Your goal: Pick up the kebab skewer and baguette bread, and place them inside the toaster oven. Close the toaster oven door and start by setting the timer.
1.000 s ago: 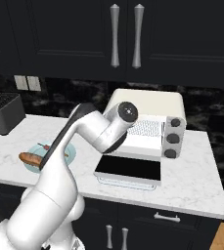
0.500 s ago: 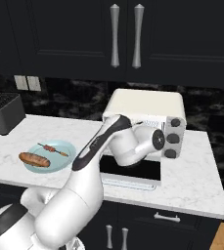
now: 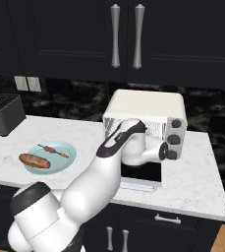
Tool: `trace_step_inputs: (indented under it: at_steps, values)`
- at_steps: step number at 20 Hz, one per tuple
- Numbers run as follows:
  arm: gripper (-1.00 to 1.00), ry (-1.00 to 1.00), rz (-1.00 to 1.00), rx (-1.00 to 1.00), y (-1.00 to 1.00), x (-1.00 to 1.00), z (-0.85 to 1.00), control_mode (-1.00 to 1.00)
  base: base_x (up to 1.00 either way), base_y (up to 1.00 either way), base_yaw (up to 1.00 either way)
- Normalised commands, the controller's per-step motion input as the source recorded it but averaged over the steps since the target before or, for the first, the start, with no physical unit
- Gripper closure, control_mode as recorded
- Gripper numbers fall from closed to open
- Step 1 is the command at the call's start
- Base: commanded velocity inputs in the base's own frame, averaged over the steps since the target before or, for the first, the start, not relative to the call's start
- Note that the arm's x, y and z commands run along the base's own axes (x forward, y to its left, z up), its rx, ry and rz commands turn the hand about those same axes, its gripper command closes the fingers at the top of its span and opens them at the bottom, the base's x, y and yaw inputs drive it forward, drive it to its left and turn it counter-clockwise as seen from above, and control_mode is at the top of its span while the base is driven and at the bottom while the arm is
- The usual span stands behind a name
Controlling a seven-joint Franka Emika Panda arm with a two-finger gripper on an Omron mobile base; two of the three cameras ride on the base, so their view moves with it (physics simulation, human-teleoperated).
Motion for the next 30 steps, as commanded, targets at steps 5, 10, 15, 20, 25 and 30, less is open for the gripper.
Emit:
trace_step_inputs:
  at_steps: [5,10,15,20,25,30]
  values:
    - [-1.0,-0.01,-0.09,0.09,0.0,0.58,-0.4,-1.0,0.0,0.0,0.0]
    - [-1.0,-0.01,-0.1,0.05,-0.07,0.63,-0.36,-1.0,0.0,0.0,0.0]
    - [-1.0,-0.03,-0.09,0.0,-0.35,0.5,-0.12,-1.0,0.0,0.0,0.0]
    - [-1.0,-0.03,0.0,0.0,-0.52,0.39,-0.07,-1.0,0.0,0.0,0.0]
    - [-1.0,0.0,0.0,0.03,-0.16,0.42,-0.14,-1.0,0.0,0.0,0.0]
    - [-1.0,0.0,0.0,0.09,-0.13,0.26,-0.29,-1.0,0.0,0.0,0.0]
